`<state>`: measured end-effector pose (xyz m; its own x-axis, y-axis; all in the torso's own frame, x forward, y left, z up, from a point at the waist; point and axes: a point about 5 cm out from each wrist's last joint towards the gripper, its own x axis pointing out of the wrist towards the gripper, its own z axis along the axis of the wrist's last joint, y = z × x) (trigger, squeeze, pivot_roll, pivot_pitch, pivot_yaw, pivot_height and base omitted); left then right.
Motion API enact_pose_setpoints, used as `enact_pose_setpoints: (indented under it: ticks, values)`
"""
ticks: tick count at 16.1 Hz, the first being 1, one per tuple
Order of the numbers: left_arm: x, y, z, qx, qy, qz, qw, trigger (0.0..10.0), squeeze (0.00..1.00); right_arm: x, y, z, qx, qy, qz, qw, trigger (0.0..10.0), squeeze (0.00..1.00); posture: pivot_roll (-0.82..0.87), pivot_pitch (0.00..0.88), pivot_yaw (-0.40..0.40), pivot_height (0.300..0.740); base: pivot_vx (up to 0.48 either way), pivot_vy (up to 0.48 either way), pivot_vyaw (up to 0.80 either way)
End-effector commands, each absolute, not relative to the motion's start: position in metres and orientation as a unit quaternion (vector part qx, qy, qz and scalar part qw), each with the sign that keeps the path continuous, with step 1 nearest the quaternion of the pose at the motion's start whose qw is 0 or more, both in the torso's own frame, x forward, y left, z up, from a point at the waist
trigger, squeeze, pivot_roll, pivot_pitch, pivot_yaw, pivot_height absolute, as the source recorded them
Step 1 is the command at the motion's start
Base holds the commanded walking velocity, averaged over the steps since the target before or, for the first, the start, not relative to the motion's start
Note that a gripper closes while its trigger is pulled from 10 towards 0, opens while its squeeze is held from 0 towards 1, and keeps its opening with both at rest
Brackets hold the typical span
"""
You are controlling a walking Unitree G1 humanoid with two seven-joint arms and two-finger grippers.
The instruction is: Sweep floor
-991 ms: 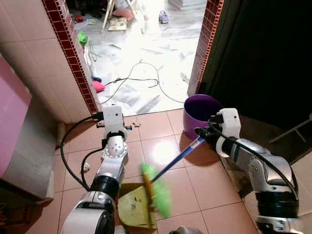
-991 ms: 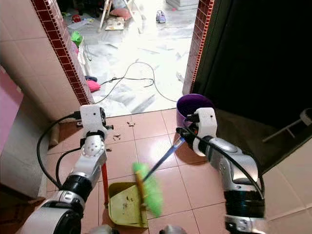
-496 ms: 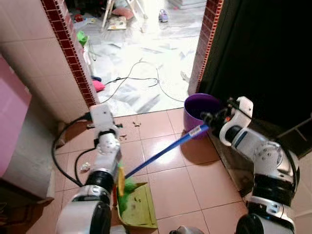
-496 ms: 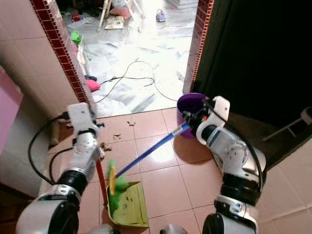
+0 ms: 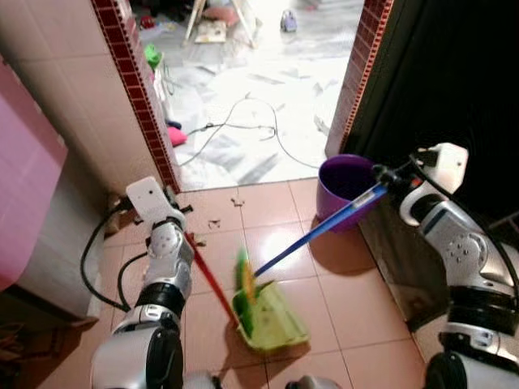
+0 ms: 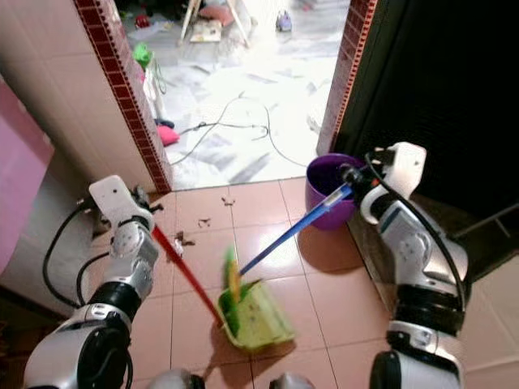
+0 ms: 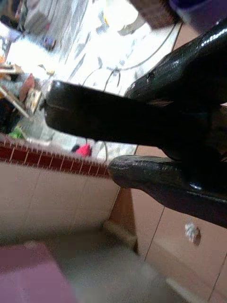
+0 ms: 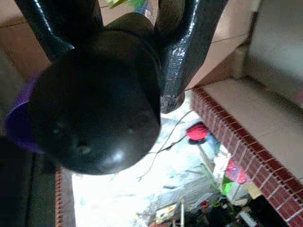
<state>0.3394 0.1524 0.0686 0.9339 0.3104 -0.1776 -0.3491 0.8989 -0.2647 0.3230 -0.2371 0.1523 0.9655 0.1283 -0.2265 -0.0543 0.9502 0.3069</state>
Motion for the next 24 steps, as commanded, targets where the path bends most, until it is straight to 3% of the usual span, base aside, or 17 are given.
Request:
enact_pose_setpoints:
  ticks: [1, 4, 6, 13, 18, 21, 24]
  values:
    - [0.348, 0.151, 0.086, -0.174, 0.028, 0.156, 0.972, 10.0, 0.0, 0.324, -0.244, 0.152, 0.108, 0.119, 0.038, 0.986, 10.0, 0.0, -0.19, 0.0, 0.022, 0.74, 0.0, 0.0, 0.0]
    - [0.344, 0.146, 0.081, -0.177, 0.033, 0.146, 0.973, 10.0, 0.0, 0.327, -0.251, 0.156, 0.053, 0.093, 0.042, 0.993, 10.0, 0.0, -0.18, 0.0, 0.019, 0.74, 0.0, 0.0, 0.0]
    - [0.344, 0.143, 0.089, -0.165, 0.004, 0.129, 0.978, 10.0, 0.0, 0.331, -0.257, 0.172, 0.002, 0.029, 0.049, 0.998, 10.0, 0.0, -0.18, 0.0, 0.02, 0.74, 0.0, 0.0, 0.0]
    - [0.357, 0.153, 0.117, -0.134, -0.05, 0.114, 0.983, 10.0, 0.0, 0.336, -0.257, 0.202, -0.008, -0.102, 0.038, 0.994, 10.0, 0.0, -0.17, 0.0, 0.048, 0.74, 0.0, 0.0, 0.0]
    - [0.363, 0.162, 0.129, -0.134, -0.065, 0.122, 0.981, 10.0, 0.0, 0.329, -0.257, 0.158, -0.032, -0.031, 0.024, 0.999, 10.0, 0.0, -0.16, 0.0, 0.056, 0.74, 0.0, 0.0, 0.0]
    - [0.364, 0.172, 0.137, -0.133, -0.08, 0.131, 0.979, 10.0, 0.0, 0.309, -0.227, 0.089, -0.013, 0.068, 0.038, 0.997, 10.0, 0.0, -0.14, 0.0, 0.062, 0.74, 0.0, 0.0, 0.0]
    - [0.37, 0.183, 0.154, -0.135, -0.097, 0.146, 0.975, 10.0, 0.0, 0.297, -0.206, 0.061, -0.011, 0.123, 0.029, 0.992, 10.0, 0.0, -0.13, 0.0, 0.067, 0.74, 0.0, 0.0, 0.0]
